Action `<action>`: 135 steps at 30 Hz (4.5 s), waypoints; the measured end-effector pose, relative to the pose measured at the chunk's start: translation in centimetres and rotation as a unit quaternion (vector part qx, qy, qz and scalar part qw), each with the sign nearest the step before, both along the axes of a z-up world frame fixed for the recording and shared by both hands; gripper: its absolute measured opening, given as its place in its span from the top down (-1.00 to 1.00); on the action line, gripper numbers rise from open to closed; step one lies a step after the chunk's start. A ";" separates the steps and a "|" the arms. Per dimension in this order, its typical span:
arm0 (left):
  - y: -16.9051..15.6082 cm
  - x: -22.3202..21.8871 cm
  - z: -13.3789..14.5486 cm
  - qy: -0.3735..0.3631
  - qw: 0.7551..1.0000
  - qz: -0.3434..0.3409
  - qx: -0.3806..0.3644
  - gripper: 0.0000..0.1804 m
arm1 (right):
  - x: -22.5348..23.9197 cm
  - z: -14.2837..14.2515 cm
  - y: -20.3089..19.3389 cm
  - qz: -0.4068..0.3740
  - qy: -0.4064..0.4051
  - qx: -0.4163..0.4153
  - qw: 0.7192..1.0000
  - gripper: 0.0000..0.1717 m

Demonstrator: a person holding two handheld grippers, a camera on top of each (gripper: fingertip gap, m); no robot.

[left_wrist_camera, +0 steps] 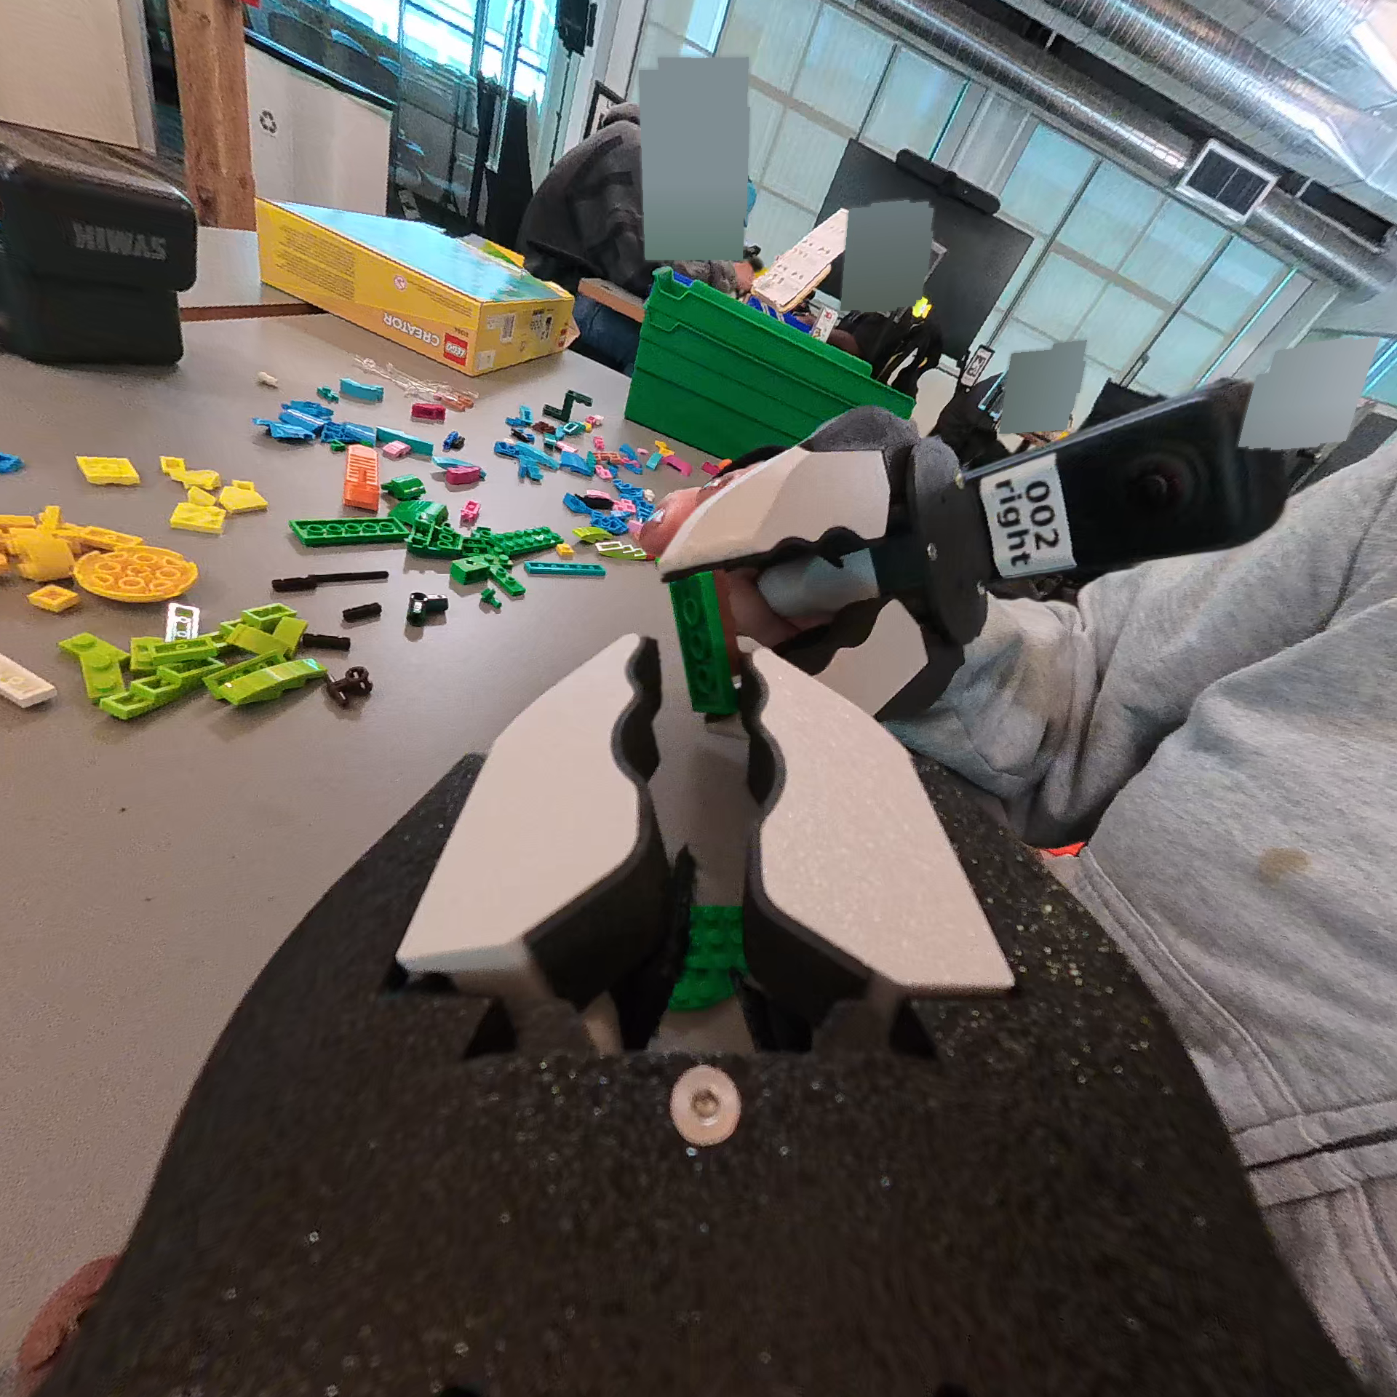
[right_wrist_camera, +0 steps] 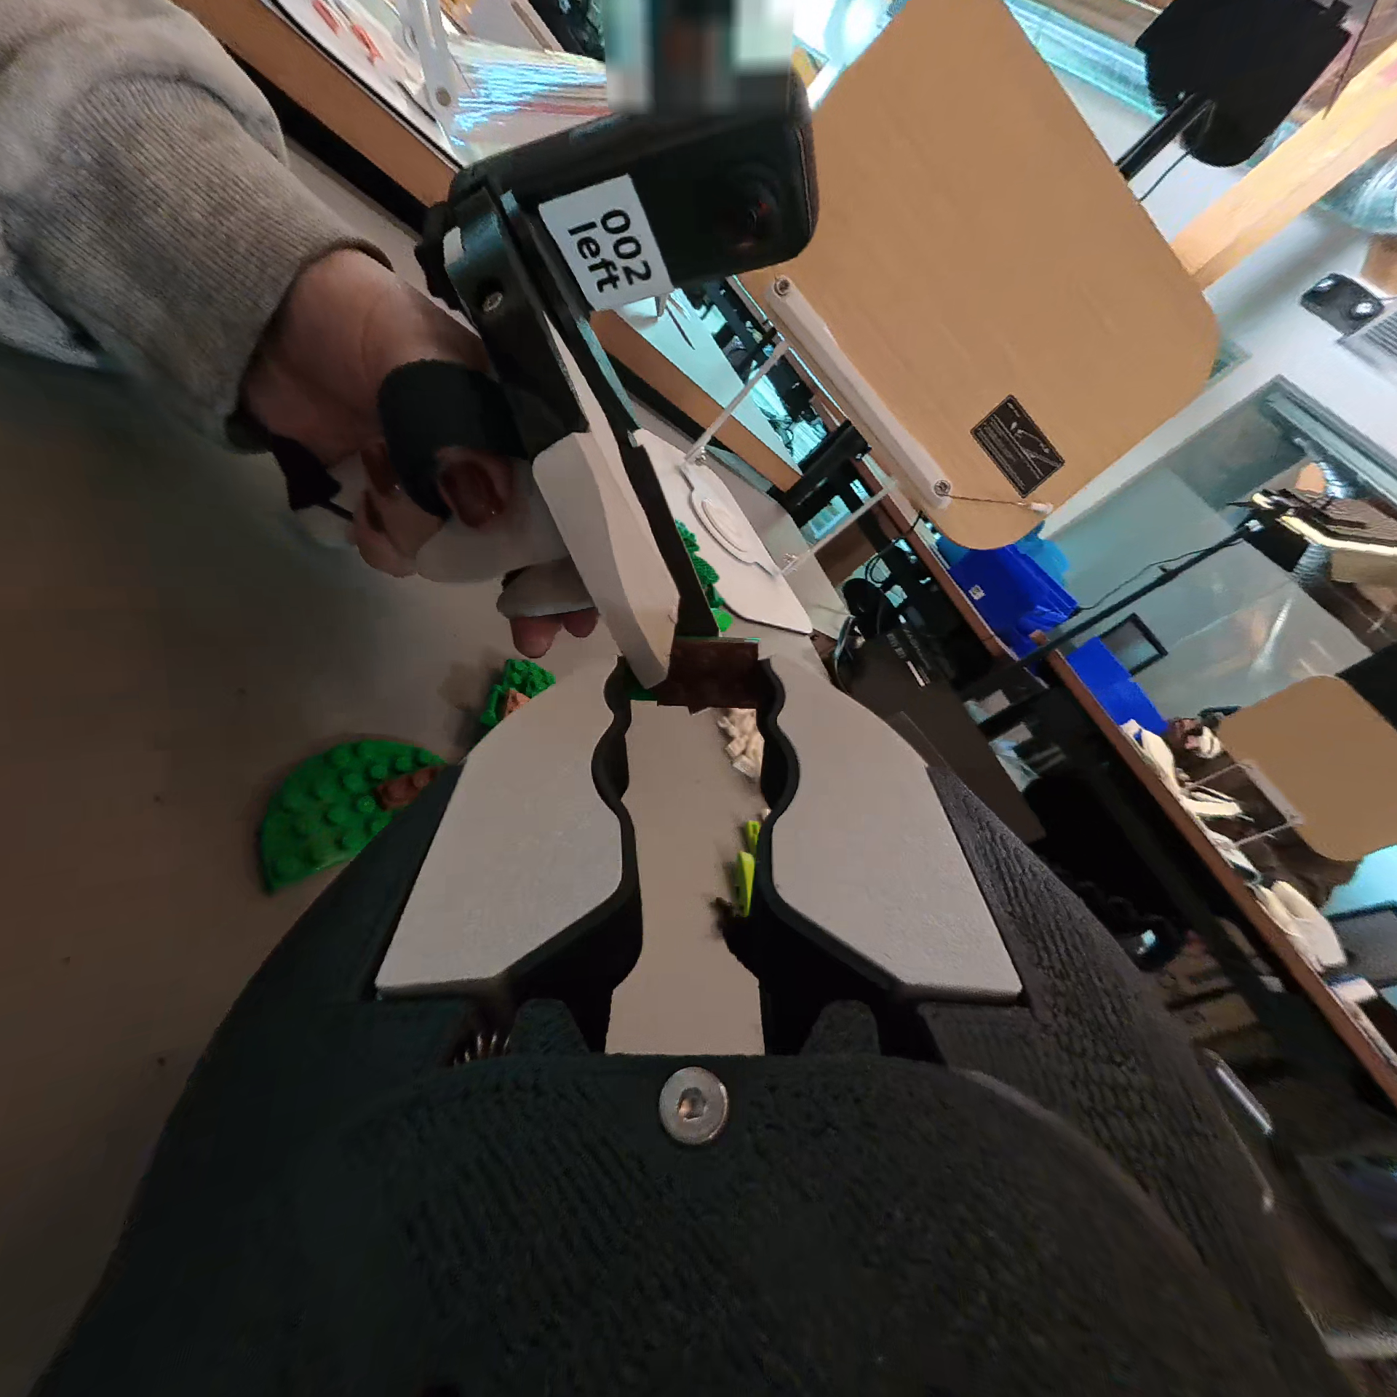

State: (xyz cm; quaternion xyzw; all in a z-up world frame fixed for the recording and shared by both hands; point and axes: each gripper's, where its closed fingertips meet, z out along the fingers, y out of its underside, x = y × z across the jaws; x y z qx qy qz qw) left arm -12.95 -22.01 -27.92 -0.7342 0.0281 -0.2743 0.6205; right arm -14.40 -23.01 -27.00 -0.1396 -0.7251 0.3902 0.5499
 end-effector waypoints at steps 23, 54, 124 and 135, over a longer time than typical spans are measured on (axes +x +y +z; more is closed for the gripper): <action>0.4 -0.5 0.3 0.517 0.832 0.144 0.138 1.00 | 2.9 -9.5 5.1 -0.055 -0.392 0.000 0.919 0.64; -0.5 -9.8 -6.7 0.301 0.887 0.287 -0.200 0.26 | -2.8 -3.1 6.6 -0.189 -0.101 -0.078 0.974 0.74; -0.3 -2.7 -1.4 -0.173 0.983 -0.023 -0.065 0.70 | -0.3 -2.7 1.6 0.074 -0.164 -0.030 0.983 0.63; 0.0 -3.6 -1.9 -0.051 0.996 0.047 -0.051 0.82 | -1.9 -2.5 0.7 -0.013 -0.097 0.038 0.995 0.57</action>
